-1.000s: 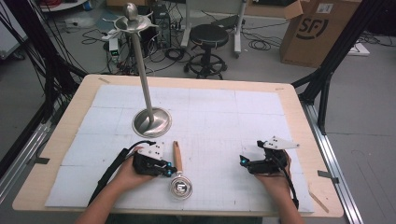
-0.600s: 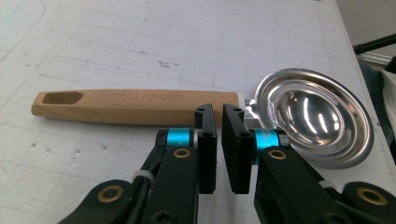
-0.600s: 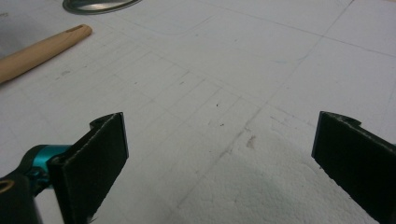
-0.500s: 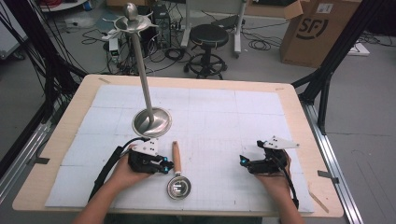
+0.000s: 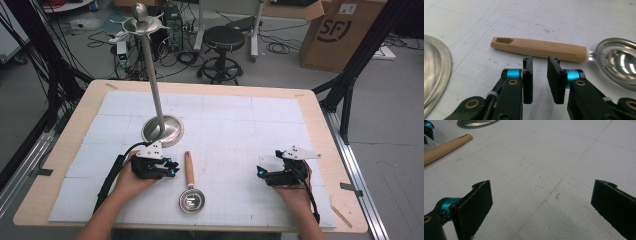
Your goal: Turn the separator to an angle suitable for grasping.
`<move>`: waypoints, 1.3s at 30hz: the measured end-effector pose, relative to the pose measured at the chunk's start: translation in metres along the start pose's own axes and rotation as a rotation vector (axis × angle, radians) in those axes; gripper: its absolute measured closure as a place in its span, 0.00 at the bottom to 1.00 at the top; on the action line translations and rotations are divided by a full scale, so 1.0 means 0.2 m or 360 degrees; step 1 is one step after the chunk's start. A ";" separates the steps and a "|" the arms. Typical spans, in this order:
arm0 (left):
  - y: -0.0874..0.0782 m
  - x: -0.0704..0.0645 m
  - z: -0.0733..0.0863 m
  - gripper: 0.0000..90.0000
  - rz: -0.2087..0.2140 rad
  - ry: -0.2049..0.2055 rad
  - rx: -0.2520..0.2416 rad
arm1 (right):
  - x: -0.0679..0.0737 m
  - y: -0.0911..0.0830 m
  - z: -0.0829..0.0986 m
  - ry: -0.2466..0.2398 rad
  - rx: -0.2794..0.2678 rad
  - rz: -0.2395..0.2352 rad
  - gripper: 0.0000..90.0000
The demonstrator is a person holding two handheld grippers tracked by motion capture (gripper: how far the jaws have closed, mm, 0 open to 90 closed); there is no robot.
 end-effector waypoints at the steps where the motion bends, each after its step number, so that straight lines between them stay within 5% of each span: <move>1: 0.00 0.02 0.00 0.91 -0.0022 -0.0013 0.0006 | 0.00 0.00 0.00 0.0003 0.0001 -0.0003 0.03; 7: 0.02 0.10 0.00 1.00 -0.0060 -0.0109 -0.0048 | 0.00 -0.01 0.00 0.0003 -0.0008 0.0006 0.03; 9: 0.05 0.11 -0.01 1.00 -0.0059 -0.0112 -0.0013 | -0.01 -0.01 -0.01 0.0014 -0.0012 0.0005 0.03; 21: 0.22 0.10 -0.12 1.00 0.0000 -0.0048 0.0079 | 0.00 -0.01 -0.01 0.0000 -0.0020 -0.0010 0.03; 39: 0.47 -0.07 -0.32 1.00 0.0161 0.0138 0.0137 | 0.00 -0.01 -0.01 0.0005 -0.0022 -0.0015 0.03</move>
Point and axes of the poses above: each handheld gripper's, and its own axes: y roughly forward along the jaws, z roughly out of its underside, x roughly to its left, the point moved 7 cm from there along y, roughly forward along the jaws, and after that the axes turned 2 degrees about y, right-handed, at the moved point
